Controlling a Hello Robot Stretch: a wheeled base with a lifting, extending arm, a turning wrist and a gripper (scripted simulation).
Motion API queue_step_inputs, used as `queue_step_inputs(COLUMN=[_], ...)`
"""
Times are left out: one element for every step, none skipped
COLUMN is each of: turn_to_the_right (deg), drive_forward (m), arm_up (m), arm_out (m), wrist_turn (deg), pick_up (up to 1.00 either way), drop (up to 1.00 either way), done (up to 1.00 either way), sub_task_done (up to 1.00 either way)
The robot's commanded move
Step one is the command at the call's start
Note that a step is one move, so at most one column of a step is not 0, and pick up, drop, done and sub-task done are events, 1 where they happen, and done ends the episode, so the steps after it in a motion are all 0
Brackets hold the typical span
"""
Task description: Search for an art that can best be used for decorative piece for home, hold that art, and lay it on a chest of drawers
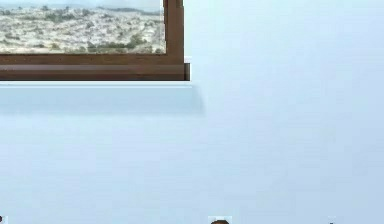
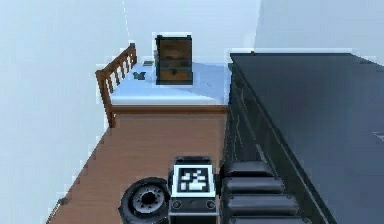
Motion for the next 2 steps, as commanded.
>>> queue_step_inputs(turn_to_the_right=[0.0,-18.0], drive_forward=[0.1,0.0], arm_up=[0.0,0.0], arm_out=[0.0,0.0], wrist_turn=[0.0,0.0], pick_up=[0.0,0.0], drop=[0.0,0.0], done=[0.0,0.0], sub_task_done=[0.0,0.0])
